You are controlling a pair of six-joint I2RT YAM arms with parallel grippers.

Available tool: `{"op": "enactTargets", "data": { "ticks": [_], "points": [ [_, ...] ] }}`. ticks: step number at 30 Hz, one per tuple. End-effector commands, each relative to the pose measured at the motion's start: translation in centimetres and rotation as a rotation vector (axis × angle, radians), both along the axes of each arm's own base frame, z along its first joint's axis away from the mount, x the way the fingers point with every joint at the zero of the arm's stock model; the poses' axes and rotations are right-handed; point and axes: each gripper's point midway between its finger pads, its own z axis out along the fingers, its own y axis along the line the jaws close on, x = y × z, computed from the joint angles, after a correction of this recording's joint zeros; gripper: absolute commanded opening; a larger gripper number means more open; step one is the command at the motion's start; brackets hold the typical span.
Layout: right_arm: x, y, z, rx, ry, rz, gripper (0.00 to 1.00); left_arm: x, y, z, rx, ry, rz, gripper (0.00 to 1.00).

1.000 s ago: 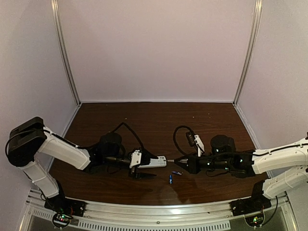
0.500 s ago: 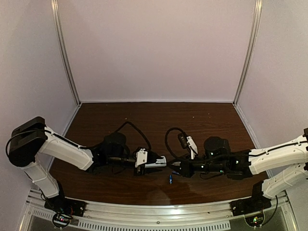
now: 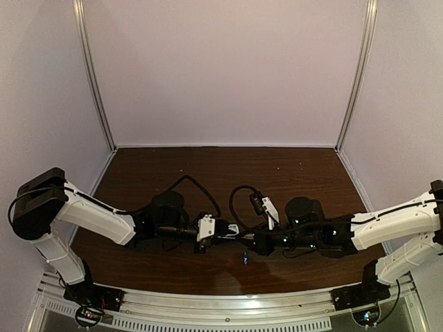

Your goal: Unload the batteries from the remote control

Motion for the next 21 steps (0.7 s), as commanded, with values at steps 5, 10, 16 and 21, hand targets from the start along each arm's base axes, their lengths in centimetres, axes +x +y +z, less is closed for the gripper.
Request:
{"op": "enactTargets", "data": {
  "ticks": [5,10,16,21],
  "points": [
    [0.5,0.7,0.8,0.007,-0.022,-0.018,0.0,-0.1,-0.7,0.2,-0.002,-0.012,-0.006,0.02],
    [0.7,0.6,0.7,-0.001,-0.023,-0.029,0.03,-0.1,-0.7,0.3,0.002,-0.017,-0.009,0.0],
    [1.1,0.3,1.2,-0.019,-0.041,-0.049,0.47,0.3,-0.6,0.1,0.014,-0.02,0.015,0.0],
    [1.2,-0.4,2.0,-0.023,-0.061,-0.069,0.74,0.8,-0.5,-0.1,0.027,-0.023,0.043,0.0]
  ]
}}
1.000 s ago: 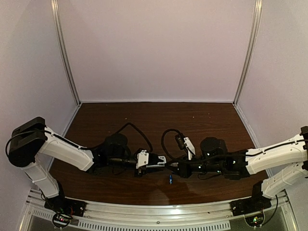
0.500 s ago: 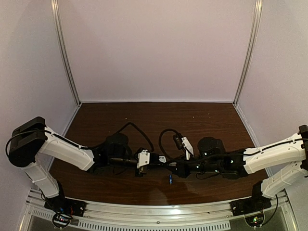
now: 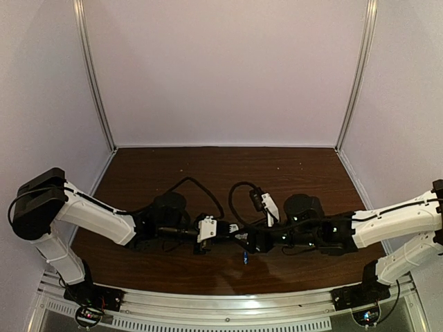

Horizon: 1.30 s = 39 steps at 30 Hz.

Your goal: Unload the batteries from the remote control

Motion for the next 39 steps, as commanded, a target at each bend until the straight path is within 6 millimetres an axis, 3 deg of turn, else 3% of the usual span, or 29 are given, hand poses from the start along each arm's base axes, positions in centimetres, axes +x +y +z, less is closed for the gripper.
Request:
{"op": "enactTargets", "data": {
  "ticks": [1,9,17,29,33,39],
  "points": [
    [0.4,-0.7,1.6,0.003,-0.036,-0.039,0.78,0.7,-0.7,0.7,-0.01,-0.026,0.029,0.0],
    [1.4,-3.0,2.3,-0.02,-0.069,-0.136,0.99,1.6,-0.6,0.5,0.016,-0.012,0.076,0.0],
    [2.9,-6.1,2.6,-0.048,-0.106,-0.287,1.0,3.8,0.0,0.2,0.031,0.026,0.176,0.0],
    [4.0,-10.7,4.3,0.004,-0.163,-0.47,1.0,10.5,2.4,-0.9,0.026,0.201,0.471,0.0],
    [4.2,-11.8,4.5,0.017,-0.178,-0.514,1.0,12.5,3.4,-1.0,0.013,0.247,0.622,0.0],
    [4.4,-11.9,3.9,0.002,-0.178,-0.528,1.0,15.8,6.4,-1.3,-0.012,0.354,0.948,0.0]
  ]
}}
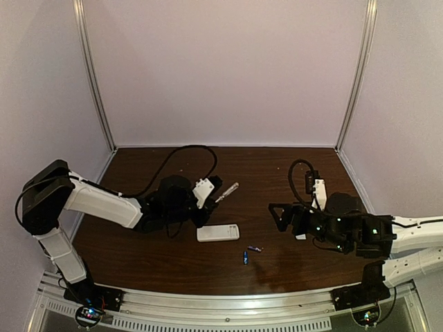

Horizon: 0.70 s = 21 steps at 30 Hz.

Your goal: Unload the batteries from the remote control

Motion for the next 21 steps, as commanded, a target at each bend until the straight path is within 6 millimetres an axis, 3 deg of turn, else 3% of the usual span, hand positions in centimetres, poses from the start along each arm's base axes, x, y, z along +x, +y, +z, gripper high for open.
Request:
{"op": "enactTargets", "data": {
  "ticks": [1,10,21],
  "points": [
    [0.3,-0.5,-1.1,-0.029,0.006,-0.041,1.0,3.1,2.8,0.2,-0.033,0.06,0.305,0.0],
    [0.3,0.6,-2.4,-0.036,0.052,-0.019,1.0,3.4,7.0,-2.1,-0.01,0.183,0.545,0.0],
    [-0.5,2.1,-5.2,-0.005,0.152,0.024,1.0,-0.1,9.1,-4.8,-0.064,0.347,0.568,0.0]
  ]
}}
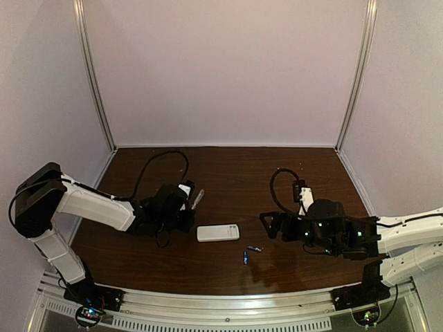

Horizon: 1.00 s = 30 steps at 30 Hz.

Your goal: Unload the batteries from the remote control

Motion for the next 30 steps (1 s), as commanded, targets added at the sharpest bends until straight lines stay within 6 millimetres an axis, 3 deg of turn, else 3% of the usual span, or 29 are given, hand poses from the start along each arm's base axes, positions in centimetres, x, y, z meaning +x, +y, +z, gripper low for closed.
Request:
{"op": "enactTargets", "data": {
  "ticks": [1,9,24,30],
  "points": [
    [-0.8,0.6,-1.4,0.034,0.056,0.023,1.0,-1.5,1.4,-0.8,-0.06,0.063,0.038,0.0],
    [-2.0,1.0,-3.2,0.048,0.08,0.03,1.0,-4.5,2.8,-3.2,-0.077,0.167,0.016,0.0],
    [-4.4,2.6,-3.9,-0.016,0.076,0.064,1.0,-7.3,2.1,-4.3,-0.079,0.241,-0.058,0.0],
    [-4.9,2.8,-4.1,-0.023,0.074,0.069,1.0,-7.8,2.0,-4.4,-0.072,0.243,-0.074,0.14]
  ]
}}
